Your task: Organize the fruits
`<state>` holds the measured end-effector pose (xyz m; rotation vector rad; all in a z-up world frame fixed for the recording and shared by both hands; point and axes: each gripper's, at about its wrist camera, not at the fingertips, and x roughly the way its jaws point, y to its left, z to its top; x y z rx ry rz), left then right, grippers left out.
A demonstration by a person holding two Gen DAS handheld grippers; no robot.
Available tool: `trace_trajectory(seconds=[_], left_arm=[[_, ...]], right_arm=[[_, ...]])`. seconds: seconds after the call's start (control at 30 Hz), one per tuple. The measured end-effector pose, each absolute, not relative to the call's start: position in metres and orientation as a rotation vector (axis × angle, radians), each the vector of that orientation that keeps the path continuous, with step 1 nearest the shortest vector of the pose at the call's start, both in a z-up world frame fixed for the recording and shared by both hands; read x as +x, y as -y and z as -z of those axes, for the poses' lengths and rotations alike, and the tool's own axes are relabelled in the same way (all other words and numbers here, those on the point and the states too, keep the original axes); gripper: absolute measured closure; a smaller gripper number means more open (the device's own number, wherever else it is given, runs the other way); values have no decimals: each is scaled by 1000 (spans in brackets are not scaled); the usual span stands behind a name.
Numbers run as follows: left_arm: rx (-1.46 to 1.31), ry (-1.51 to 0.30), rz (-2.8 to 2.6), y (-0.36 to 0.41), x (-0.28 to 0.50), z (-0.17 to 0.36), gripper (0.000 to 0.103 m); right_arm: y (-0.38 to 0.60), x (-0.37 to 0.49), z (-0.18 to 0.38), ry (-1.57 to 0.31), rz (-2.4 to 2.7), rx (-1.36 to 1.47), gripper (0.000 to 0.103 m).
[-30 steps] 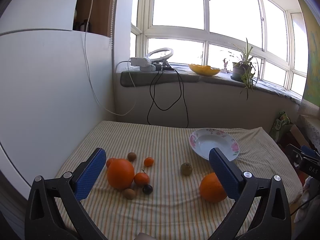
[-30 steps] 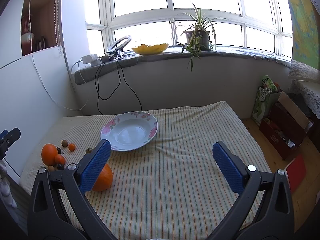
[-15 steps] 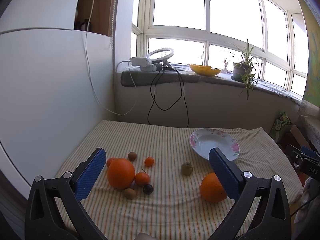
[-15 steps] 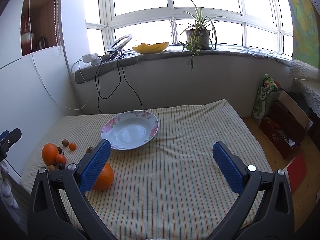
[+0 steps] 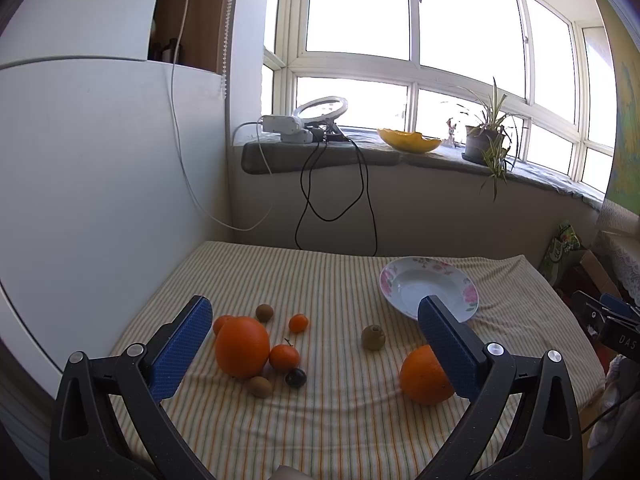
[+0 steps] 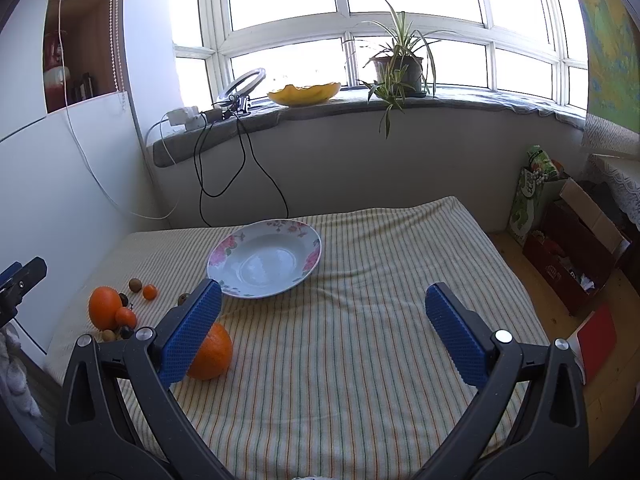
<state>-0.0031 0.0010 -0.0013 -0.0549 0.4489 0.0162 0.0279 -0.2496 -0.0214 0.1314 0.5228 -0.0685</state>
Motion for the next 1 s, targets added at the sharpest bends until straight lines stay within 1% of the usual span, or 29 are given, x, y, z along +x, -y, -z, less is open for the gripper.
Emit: trace_trajectory(seconds=[1.0], left_arm=[[-51, -455, -14, 1, -2, 2, 1]], right_arm=[[248, 29, 25, -529, 64, 140, 0]])
